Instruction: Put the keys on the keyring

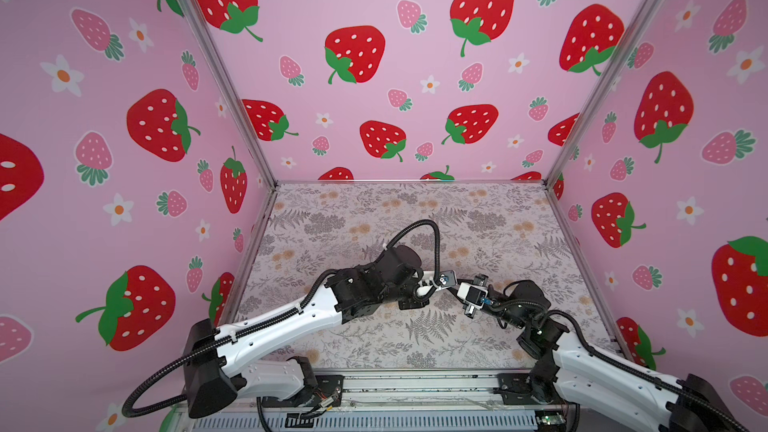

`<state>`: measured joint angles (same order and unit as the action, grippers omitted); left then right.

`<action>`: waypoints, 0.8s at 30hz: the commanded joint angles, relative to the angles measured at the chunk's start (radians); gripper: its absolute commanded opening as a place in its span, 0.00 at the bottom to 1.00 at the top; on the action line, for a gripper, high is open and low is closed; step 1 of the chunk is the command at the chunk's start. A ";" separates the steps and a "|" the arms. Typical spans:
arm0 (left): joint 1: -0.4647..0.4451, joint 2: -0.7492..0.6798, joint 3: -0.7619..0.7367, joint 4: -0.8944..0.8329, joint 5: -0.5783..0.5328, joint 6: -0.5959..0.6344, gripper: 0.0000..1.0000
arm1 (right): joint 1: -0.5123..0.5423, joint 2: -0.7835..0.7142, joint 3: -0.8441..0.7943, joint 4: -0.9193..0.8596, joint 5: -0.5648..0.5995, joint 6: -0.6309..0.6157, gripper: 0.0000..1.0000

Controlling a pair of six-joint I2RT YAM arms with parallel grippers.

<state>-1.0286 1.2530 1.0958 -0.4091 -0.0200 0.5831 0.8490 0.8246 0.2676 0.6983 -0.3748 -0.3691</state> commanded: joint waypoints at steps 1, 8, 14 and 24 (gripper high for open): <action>-0.008 -0.004 0.042 0.007 -0.001 0.015 0.00 | 0.007 0.001 0.028 0.053 0.014 0.033 0.14; -0.009 -0.004 0.042 0.013 0.002 0.011 0.00 | 0.011 0.010 0.033 0.041 0.014 0.044 0.09; -0.009 -0.018 0.035 0.029 0.020 0.012 0.00 | 0.010 0.021 0.047 -0.010 0.010 0.036 0.08; -0.011 -0.036 0.016 0.047 0.048 0.019 0.00 | 0.012 0.037 0.059 -0.034 0.003 0.045 0.11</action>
<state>-1.0306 1.2491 1.0958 -0.4084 -0.0170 0.5835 0.8555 0.8528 0.2935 0.6926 -0.3725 -0.3325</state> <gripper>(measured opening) 0.047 0.112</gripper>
